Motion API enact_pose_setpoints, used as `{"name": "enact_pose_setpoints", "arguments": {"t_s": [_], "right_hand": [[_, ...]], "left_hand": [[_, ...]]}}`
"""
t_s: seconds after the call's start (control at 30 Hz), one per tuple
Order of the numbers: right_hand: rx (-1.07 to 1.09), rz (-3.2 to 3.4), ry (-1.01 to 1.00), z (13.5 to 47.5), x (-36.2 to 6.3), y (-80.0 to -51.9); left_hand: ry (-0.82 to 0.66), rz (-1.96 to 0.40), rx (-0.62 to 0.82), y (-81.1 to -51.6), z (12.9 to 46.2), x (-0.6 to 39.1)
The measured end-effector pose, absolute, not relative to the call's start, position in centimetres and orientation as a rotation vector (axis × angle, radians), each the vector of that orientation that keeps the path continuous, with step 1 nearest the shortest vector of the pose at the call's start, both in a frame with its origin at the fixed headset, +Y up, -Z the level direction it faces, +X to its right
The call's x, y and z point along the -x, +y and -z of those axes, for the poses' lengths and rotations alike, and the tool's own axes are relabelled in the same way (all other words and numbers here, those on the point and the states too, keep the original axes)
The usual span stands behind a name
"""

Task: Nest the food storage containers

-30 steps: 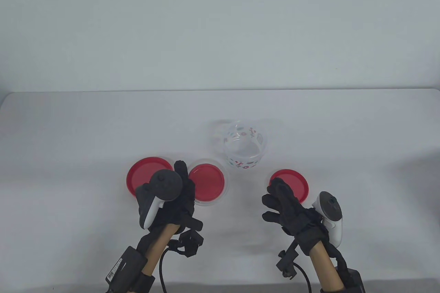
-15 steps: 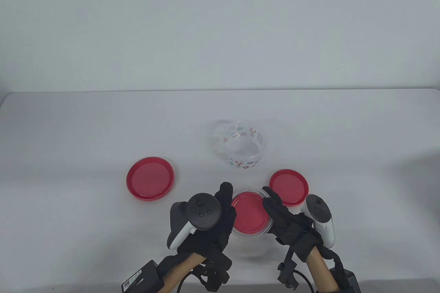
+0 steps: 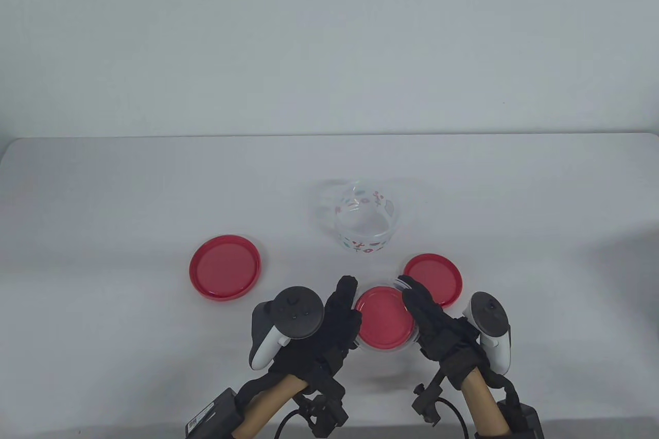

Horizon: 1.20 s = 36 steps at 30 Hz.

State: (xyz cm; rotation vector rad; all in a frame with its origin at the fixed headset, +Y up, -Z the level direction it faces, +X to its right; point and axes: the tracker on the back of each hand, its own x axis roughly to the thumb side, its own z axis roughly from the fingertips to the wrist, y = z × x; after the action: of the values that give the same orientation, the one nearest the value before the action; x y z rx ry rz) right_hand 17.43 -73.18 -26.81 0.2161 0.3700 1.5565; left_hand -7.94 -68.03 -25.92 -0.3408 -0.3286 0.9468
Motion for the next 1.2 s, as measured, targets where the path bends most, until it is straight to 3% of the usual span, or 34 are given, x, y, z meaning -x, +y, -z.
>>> {"name": "enact_pose_setpoints", "arguments": {"t_s": [0.17,0.33,0.57,0.8,1.2], "right_hand": [[-0.176,-1.496,0.320,26.9,-18.8,-72.6],[-0.157,-1.438,0.285,26.9,-19.9,-72.0],[-0.111,-1.384,0.217,27.0,-21.2,-71.9],[-0.075,-1.315,0.155,26.9,-22.0,-71.8],[0.017,-1.221,0.027,26.6,-22.9,-71.9]], "left_hand": [[-0.250,-0.997,0.275,-69.3,27.8,9.0],[-0.202,-0.922,0.303,-71.3,30.3,8.4],[-0.204,-0.796,0.421,-74.1,33.6,4.0],[-0.149,-0.669,0.639,-76.5,36.6,-1.1],[0.014,-0.352,0.605,-77.3,39.6,-5.0]]}}
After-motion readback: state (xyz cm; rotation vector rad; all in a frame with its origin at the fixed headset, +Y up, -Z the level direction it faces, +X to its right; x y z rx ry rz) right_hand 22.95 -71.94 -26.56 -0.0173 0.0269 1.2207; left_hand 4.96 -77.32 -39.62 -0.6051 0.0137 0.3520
